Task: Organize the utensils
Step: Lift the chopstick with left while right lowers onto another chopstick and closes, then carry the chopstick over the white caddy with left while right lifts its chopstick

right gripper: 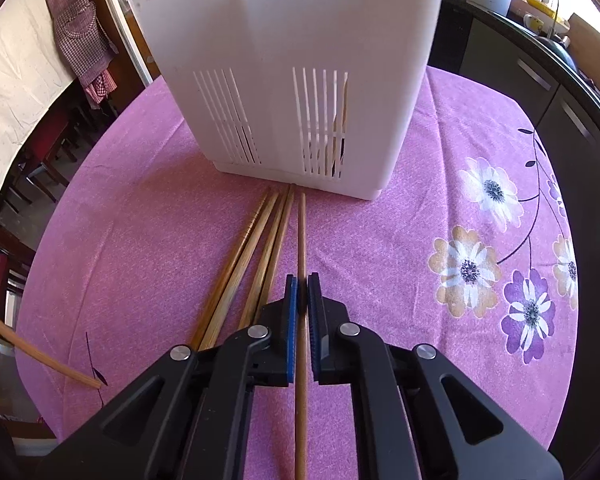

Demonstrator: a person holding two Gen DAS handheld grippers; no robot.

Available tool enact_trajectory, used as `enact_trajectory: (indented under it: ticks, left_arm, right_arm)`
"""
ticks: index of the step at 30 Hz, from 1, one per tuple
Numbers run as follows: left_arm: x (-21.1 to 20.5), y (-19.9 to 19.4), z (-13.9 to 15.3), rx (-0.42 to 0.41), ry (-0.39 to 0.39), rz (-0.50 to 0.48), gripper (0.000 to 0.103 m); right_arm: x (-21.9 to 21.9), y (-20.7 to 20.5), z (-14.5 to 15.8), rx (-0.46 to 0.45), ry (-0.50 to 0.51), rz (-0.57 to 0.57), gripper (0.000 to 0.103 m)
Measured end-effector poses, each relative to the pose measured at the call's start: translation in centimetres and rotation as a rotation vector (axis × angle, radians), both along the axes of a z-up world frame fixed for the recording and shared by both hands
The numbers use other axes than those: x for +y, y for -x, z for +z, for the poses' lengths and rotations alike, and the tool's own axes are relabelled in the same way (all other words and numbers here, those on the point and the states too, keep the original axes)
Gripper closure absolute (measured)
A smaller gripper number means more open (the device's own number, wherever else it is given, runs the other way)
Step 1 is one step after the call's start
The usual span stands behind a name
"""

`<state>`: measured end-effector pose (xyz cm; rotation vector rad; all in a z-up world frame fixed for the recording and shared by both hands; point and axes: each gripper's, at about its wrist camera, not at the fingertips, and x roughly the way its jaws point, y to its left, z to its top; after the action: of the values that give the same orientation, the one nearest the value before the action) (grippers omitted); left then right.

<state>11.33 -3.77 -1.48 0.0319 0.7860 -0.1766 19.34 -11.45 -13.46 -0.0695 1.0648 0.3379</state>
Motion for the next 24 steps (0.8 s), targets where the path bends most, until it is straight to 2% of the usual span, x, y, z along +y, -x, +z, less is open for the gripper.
enact_trajectory:
  ticks: [5, 10, 18, 24]
  left_arm:
    - [0.1, 0.2, 0.1, -0.001, -0.004, 0.004, 0.097]
    - [0.3, 0.6, 0.1, -0.005, -0.01, 0.011, 0.097]
    - [0.0, 1.6, 0.2, -0.022, -0.028, 0.007, 0.097]
    - [-0.3, 2.2, 0.3, -0.035, -0.042, 0.009, 0.097]
  right_arm:
    - [-2.4, 3.4, 5.0, -0.126, -0.087, -0.006, 0.097]
    - [-4.9, 7.8, 9.4, -0.258, -0.119, -0.007, 0.097]
    - [-6.2, 13.7, 11.4, -0.341, -0.132, -0.007, 0.097]
    - [-7.0, 15.8, 12.0, -0.357, -0.149, -0.013, 0.097]
